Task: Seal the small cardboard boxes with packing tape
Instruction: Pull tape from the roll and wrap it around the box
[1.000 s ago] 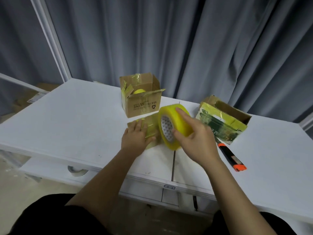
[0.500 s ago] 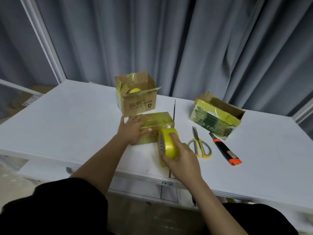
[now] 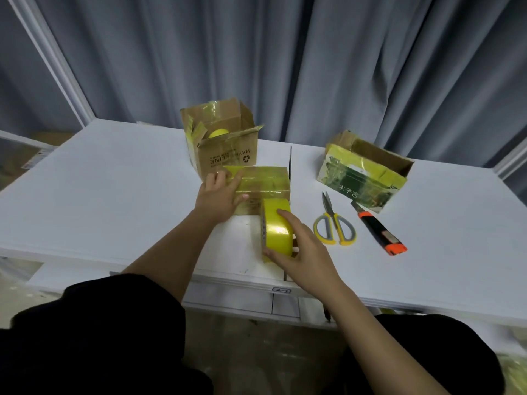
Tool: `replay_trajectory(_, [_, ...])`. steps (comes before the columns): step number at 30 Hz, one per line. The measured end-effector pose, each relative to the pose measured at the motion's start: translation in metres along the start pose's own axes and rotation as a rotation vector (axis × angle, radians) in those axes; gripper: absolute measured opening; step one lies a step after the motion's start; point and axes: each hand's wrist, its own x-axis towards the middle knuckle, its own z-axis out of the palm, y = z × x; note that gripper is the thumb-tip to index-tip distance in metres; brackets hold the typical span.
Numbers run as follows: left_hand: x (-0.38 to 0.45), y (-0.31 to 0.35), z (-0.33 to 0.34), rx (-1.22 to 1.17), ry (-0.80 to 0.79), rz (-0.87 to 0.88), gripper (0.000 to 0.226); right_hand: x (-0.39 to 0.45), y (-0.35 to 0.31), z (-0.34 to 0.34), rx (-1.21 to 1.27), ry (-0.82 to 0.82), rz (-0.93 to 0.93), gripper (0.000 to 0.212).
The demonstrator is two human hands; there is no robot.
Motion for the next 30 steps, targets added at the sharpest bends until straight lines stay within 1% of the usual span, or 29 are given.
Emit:
replay_trajectory(4, [0.002, 0.012, 0.003, -0.062, -0.016, -0.004, 0.060, 0.003, 0.008, -0.004, 0.102, -0.065, 0.007, 0.065])
replay_trajectory(6, [-0.003, 0.019, -0.002, -0.131, 0.032, 0.002, 0.054, 0.004, 0.011, -0.006, 0.146, -0.071, 0.028, 0.065])
replay_trajectory(8, [-0.015, 0.030, -0.007, -0.299, 0.178, -0.012, 0.044, 0.005, 0.013, -0.008, 0.164, -0.084, 0.032, 0.064])
replay_trajectory(9, [-0.023, 0.037, -0.010, -0.431, 0.237, -0.043, 0.036, 0.005, 0.013, -0.008, 0.166, -0.089, 0.025, 0.064])
replay_trajectory(10, [-0.031, 0.045, -0.014, -0.587, 0.244, -0.080, 0.030, 0.005, 0.012, -0.008, 0.169, -0.089, 0.017, 0.064])
replay_trajectory(11, [-0.038, 0.051, -0.019, -0.736, 0.177, -0.120, 0.029, 0.005, 0.012, -0.008, 0.173, -0.086, 0.012, 0.064])
replay_trajectory(12, [-0.045, 0.056, -0.023, -0.852, 0.040, -0.159, 0.034, 0.004, 0.012, -0.008, 0.180, -0.081, 0.010, 0.064])
replay_trajectory(13, [-0.052, 0.060, -0.027, -0.928, -0.130, -0.185, 0.039, 0.004, 0.012, -0.008, 0.188, -0.074, 0.007, 0.063])
replay_trajectory(14, [-0.059, 0.063, -0.031, -0.975, -0.290, -0.199, 0.045, 0.003, 0.012, -0.007, 0.197, -0.070, 0.002, 0.064])
replay_trajectory(15, [-0.064, 0.064, -0.033, -1.008, -0.396, -0.203, 0.049, 0.003, 0.013, -0.008, 0.209, -0.076, -0.003, 0.064])
replay_trajectory(16, [-0.068, 0.065, -0.033, -1.019, -0.434, -0.199, 0.051, 0.003, 0.013, -0.008, 0.227, -0.093, -0.001, 0.065])
replay_trajectory(18, [-0.071, 0.066, -0.032, -1.028, -0.412, -0.189, 0.049, 0.003, 0.012, -0.011, 0.276, -0.131, 0.012, 0.062])
replay_trajectory(19, [-0.071, 0.067, -0.032, -1.028, -0.391, -0.185, 0.046, 0.004, 0.011, -0.014, 0.299, -0.128, 0.013, 0.056])
replay_trajectory(20, [-0.071, 0.068, -0.032, -1.019, -0.375, -0.181, 0.043, 0.005, 0.012, -0.017, 0.322, -0.093, 0.016, 0.049])
replay_trajectory(22, [-0.073, 0.070, -0.031, -1.016, -0.378, -0.190, 0.040, 0.014, 0.015, -0.023, 0.363, 0.048, 0.035, 0.039])
replay_trajectory(24, [-0.075, 0.072, -0.029, -1.047, -0.399, -0.215, 0.048, 0.030, 0.022, -0.028, 0.318, 0.150, 0.046, 0.037])
replay_trajectory(25, [-0.075, 0.073, -0.027, -1.069, -0.404, -0.226, 0.052, 0.041, 0.027, -0.031, 0.243, 0.152, 0.048, 0.039])
replay_trajectory(26, [-0.076, 0.074, -0.026, -1.095, -0.412, -0.227, 0.053, 0.052, 0.034, -0.034, 0.152, 0.116, 0.051, 0.043])
replay_trajectory(28, [-0.079, 0.077, -0.028, -1.132, -0.422, -0.229, 0.053, 0.077, 0.046, -0.038, -0.038, -0.034, 0.055, 0.057])
replay_trajectory(30, [-0.080, 0.077, -0.029, -1.129, -0.428, -0.241, 0.058, 0.100, 0.052, -0.041, -0.228, -0.175, 0.026, 0.070])
